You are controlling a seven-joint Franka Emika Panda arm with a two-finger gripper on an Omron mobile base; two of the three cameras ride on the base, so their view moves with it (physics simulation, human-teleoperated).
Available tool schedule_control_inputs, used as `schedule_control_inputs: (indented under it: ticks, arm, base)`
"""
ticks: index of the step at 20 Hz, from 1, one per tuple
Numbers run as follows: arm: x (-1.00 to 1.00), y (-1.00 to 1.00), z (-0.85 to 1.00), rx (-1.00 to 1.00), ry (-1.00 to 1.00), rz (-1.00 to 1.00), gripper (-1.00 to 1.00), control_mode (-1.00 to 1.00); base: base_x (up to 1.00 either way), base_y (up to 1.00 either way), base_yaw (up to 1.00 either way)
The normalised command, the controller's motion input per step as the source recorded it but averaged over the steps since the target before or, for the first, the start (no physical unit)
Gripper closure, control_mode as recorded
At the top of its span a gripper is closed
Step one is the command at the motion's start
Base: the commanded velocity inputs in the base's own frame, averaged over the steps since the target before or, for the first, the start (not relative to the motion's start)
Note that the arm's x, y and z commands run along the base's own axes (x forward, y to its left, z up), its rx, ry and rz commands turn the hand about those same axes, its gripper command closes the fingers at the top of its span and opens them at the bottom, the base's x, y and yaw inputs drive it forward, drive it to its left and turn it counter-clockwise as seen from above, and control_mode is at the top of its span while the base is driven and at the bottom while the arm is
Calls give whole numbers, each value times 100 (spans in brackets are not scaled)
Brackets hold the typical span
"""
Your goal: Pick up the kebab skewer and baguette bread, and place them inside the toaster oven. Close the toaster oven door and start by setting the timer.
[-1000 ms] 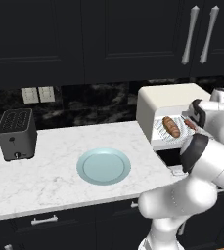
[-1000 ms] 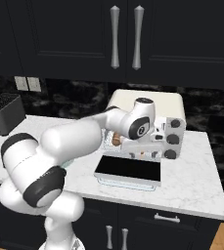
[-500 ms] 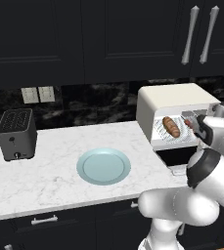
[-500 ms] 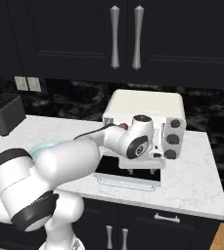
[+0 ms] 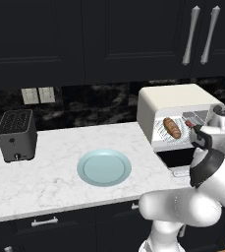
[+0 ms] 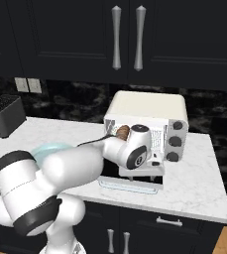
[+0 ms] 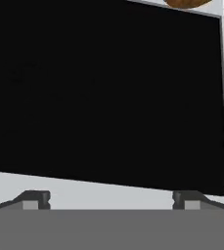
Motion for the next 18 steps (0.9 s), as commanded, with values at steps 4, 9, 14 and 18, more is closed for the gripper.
schedule_control_inputs:
  ticks: [4,9,14,18]
  arm:
    - [34,0,-3,0,0,0,-100,-100]
    - [44,0,0,1,0,0,-100,-100]
    - [30,0,0,3,0,0,-100,-100]
    - [27,0,0,3,0,0,-100,-100]
  base:
    - [0,0,0]
    - [0,0,0]
    - [0,0,0]
    - [0,0,0]
